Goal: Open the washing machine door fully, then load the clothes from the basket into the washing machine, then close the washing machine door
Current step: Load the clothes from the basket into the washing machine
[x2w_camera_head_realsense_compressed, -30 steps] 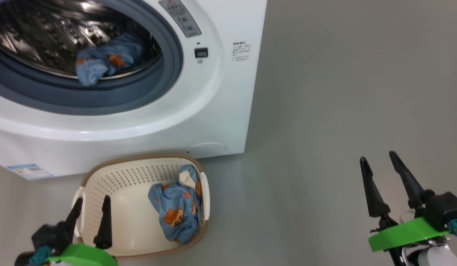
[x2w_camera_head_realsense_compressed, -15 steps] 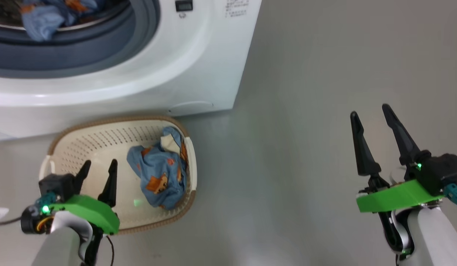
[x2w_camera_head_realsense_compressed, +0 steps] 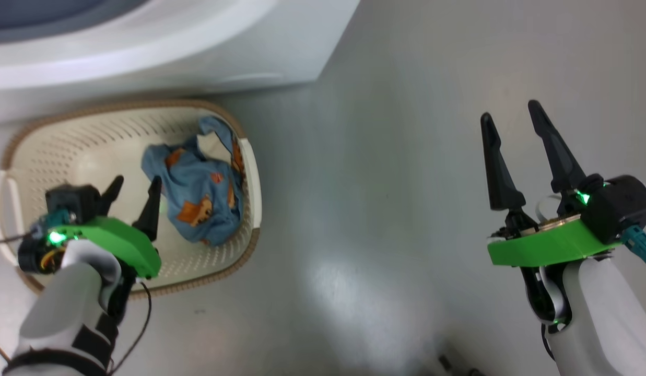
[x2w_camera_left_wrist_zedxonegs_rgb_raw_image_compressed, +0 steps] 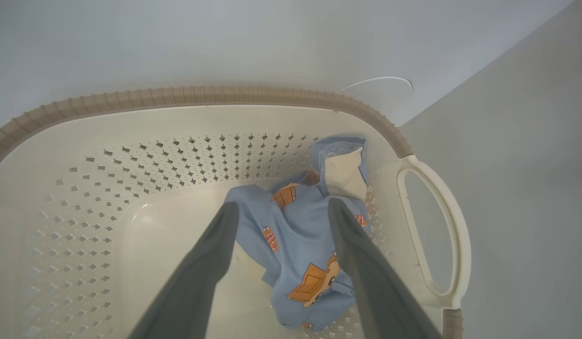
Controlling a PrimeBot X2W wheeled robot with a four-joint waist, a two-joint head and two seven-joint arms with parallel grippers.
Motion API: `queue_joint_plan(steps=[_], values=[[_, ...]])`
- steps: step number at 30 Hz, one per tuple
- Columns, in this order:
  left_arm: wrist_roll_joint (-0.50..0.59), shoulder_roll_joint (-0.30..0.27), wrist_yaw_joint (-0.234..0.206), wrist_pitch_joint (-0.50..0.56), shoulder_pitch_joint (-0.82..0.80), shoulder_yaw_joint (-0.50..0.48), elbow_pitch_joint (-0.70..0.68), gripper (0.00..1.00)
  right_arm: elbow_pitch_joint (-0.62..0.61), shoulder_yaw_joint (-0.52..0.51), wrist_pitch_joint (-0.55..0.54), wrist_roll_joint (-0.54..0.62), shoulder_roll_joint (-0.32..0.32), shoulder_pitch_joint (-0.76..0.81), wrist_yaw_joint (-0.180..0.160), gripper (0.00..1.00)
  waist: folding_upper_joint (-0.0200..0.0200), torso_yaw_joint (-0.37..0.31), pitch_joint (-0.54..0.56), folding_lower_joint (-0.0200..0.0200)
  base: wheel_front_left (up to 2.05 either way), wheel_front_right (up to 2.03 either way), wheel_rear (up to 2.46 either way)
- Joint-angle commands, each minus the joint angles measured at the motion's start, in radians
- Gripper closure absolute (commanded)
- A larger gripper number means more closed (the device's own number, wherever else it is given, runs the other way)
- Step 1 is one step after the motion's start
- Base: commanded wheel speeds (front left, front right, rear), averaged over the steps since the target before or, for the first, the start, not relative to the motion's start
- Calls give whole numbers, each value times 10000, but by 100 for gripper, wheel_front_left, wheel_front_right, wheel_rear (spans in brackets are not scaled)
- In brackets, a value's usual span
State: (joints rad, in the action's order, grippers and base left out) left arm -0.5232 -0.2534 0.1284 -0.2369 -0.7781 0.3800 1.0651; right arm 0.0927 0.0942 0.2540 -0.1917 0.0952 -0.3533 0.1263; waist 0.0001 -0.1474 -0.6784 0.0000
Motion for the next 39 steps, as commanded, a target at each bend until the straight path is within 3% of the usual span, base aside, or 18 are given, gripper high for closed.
queue_joint_plan(steps=[1, 13, 21, 35, 36, 37, 38, 39], values=[[-178, -437, 22, 56, -124, -75, 8, 0, -252, 213, 78, 59, -27, 14, 44, 0, -1, -131, -763, 0, 0, 0, 0], [-1611, -1001, 23, 1127, -1037, 1660, 129, 0, -306, 366, 78, 47, -182, -355, 44, 0, -1, -332, -1738, 0, 0, 0, 0], [-3014, -1507, 23, 1737, -1253, 2947, -605, 0, -317, 455, 78, 33, -236, -427, 44, 0, -1, -477, -2093, 0, 0, 0, 0], [-5235, -2162, 23, 1774, -1891, 5118, -1465, 0, -375, 590, 78, 60, -306, -437, 44, 0, -1, -634, -2415, 0, 0, 0, 0], [-5367, -2171, 23, 1754, -1934, 5221, -1428, 17, -373, 608, 78, 53, -310, -436, 44, 0, -1, -654, -2418, 0, 0, 0, 0], [-5483, -2187, 23, 1735, -1975, 5329, -1398, 52, -374, 622, 78, 46, -312, -431, 44, 0, -1, -674, -2420, 0, 0, 0, 0], [-5581, -2202, 23, 1713, -2016, 5445, -1370, 79, -374, 627, 78, 41, -312, -425, 44, 0, -1, -690, -2423, 0, 0, 0, 0], [-5702, -2208, 23, 1672, -2052, 5537, -1357, 100, -376, 623, 78, 39, -310, -417, 44, 0, -1, -701, -2422, 0, 0, 0, 0]])
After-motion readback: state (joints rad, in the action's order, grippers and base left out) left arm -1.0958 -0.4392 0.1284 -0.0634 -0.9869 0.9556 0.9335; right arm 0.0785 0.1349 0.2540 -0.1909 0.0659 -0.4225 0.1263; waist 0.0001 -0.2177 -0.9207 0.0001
